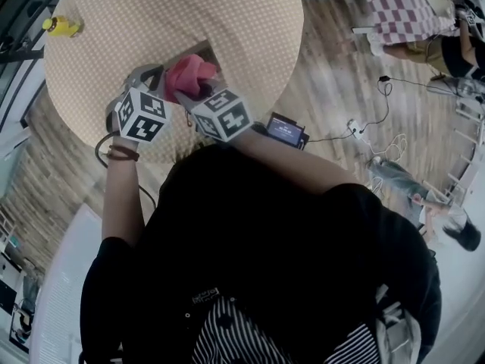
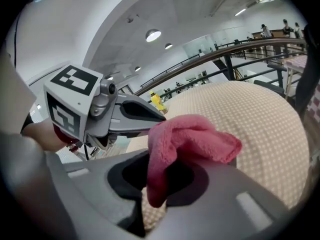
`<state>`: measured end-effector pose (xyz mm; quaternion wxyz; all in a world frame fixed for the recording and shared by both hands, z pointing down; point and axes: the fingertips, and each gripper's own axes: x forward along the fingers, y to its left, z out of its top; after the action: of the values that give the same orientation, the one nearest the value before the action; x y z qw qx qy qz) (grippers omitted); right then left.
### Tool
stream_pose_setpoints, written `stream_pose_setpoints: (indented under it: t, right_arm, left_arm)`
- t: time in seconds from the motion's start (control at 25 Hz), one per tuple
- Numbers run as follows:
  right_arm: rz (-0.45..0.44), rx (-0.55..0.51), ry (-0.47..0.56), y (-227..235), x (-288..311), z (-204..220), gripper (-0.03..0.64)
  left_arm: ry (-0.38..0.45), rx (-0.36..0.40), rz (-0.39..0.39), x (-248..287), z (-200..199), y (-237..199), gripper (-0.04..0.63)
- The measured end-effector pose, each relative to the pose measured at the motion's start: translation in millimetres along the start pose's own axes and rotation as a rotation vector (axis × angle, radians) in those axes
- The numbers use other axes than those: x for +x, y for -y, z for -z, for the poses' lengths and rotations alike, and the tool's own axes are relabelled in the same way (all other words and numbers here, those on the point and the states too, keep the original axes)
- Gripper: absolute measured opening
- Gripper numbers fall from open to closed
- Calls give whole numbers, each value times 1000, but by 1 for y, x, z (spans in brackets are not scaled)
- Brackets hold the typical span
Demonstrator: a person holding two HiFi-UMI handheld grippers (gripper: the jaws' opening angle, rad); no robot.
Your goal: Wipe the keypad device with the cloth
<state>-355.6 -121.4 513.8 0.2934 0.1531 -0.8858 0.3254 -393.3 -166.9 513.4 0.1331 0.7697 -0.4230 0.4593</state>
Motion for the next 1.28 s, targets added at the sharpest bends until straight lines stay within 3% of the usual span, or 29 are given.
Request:
stream_pose_setpoints:
  t: [0.52, 0.88, 1.28]
  right_arm:
    - [17, 37, -145, 47, 50, 48, 67]
    - [1, 30, -132, 48, 67, 38, 67]
    - [3, 43, -156, 52, 71, 40, 67]
  left_arm:
    - [-210, 67, 247, 74, 26, 22, 2]
    - [-279, 110, 249, 87, 19, 21, 2]
    - [-291, 82, 289, 88, 14, 27, 2]
